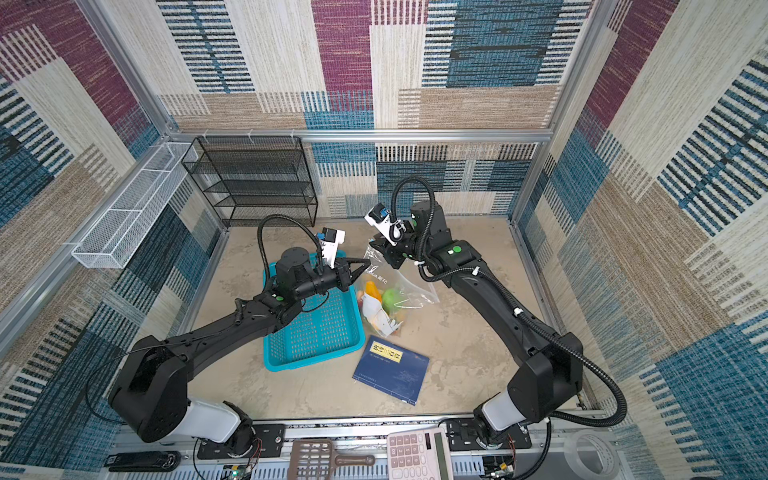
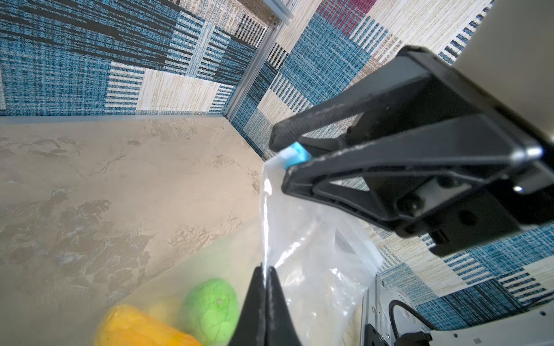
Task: Place the food in the zip-top bag and seal the zipper
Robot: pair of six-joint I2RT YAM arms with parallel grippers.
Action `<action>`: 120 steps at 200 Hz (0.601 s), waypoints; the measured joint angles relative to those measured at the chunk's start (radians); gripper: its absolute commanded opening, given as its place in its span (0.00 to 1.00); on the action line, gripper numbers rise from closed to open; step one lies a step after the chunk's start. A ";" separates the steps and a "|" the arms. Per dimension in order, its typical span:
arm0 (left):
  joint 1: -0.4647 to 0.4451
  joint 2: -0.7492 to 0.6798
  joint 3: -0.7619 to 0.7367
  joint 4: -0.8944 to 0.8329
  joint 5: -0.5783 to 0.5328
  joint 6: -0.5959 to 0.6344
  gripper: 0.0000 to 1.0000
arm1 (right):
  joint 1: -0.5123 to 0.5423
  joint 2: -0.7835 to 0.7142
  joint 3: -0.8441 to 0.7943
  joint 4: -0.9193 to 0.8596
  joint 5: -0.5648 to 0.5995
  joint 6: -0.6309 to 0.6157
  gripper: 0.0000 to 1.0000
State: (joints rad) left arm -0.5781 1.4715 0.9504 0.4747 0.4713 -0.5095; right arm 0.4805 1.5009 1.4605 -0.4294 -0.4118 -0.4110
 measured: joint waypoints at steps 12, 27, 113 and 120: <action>0.000 0.000 0.000 0.000 -0.001 0.001 0.00 | 0.000 -0.003 -0.004 0.002 0.000 0.000 0.08; 0.000 0.000 0.000 0.000 -0.001 0.001 0.00 | 0.000 -0.011 -0.010 0.004 0.000 0.003 0.05; 0.032 -0.052 0.007 -0.038 -0.019 0.027 0.51 | -0.001 -0.089 -0.076 0.024 -0.039 0.011 0.00; 0.042 -0.056 0.011 -0.037 -0.017 0.030 0.51 | -0.002 -0.097 -0.083 0.025 -0.044 0.011 0.00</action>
State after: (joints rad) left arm -0.5358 1.4158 0.9615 0.4377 0.4545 -0.4793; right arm 0.4782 1.4036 1.3777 -0.4046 -0.4557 -0.4004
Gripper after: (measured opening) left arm 0.512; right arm 0.074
